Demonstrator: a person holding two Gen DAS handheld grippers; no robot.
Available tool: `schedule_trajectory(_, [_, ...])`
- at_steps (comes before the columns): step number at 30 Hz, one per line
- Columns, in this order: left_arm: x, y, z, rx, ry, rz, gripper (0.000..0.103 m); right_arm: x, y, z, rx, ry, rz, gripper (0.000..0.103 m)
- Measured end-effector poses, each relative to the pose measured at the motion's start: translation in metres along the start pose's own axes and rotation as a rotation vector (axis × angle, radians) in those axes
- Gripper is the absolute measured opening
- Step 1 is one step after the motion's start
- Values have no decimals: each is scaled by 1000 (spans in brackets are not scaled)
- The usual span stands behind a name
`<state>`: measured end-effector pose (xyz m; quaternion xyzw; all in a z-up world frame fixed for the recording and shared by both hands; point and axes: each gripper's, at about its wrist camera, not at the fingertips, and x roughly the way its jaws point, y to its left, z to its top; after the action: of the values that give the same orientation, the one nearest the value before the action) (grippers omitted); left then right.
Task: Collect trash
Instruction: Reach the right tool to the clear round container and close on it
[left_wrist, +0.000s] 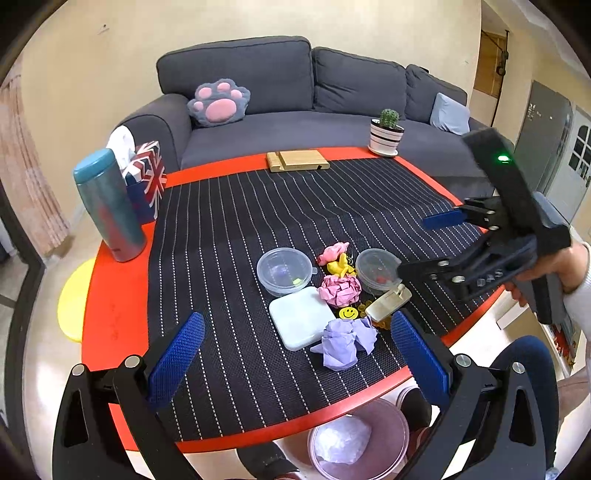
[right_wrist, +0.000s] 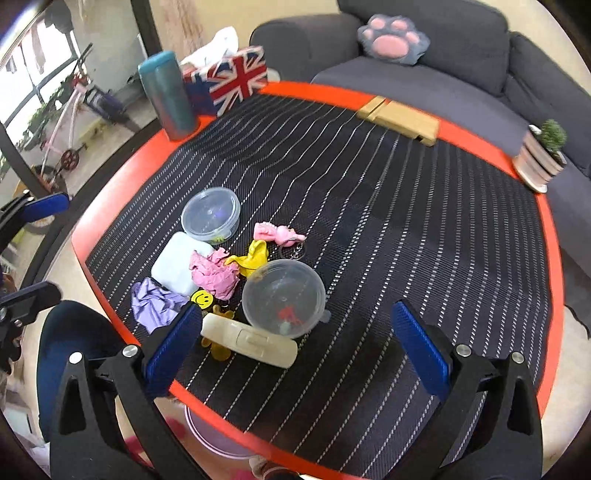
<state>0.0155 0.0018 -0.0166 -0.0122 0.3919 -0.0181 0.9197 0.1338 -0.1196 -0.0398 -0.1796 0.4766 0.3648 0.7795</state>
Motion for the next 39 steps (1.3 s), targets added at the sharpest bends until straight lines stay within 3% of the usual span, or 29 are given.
schedule_trajectory(9, [2, 3, -3, -6, 11, -1, 97, 42, 1, 14, -62, 123, 43, 98])
schedule_trajectory(11, [2, 4, -4, -8, 12, 0, 97, 47, 2, 15, -72, 139, 42, 82])
schedule_trajectory(15, [2, 4, -5, -8, 17, -3, 97, 53, 3, 15, -87, 161, 50, 73])
schedule_trajectory(17, [2, 4, -5, -9, 17, -4, 97, 56, 2, 16, -90, 165, 43, 62])
schedule_trajectory(18, [2, 4, -5, -10, 18, -5, 97, 55, 2, 16, -90, 165, 43, 60])
schedule_trajectory(27, [7, 1, -6, -3, 25, -14, 97, 40, -1, 13, -52, 118, 46, 60])
schedule_trajectory(39, [32, -12, -3, 46, 96, -45, 97, -16, -1, -6, 50, -25, 41, 60])
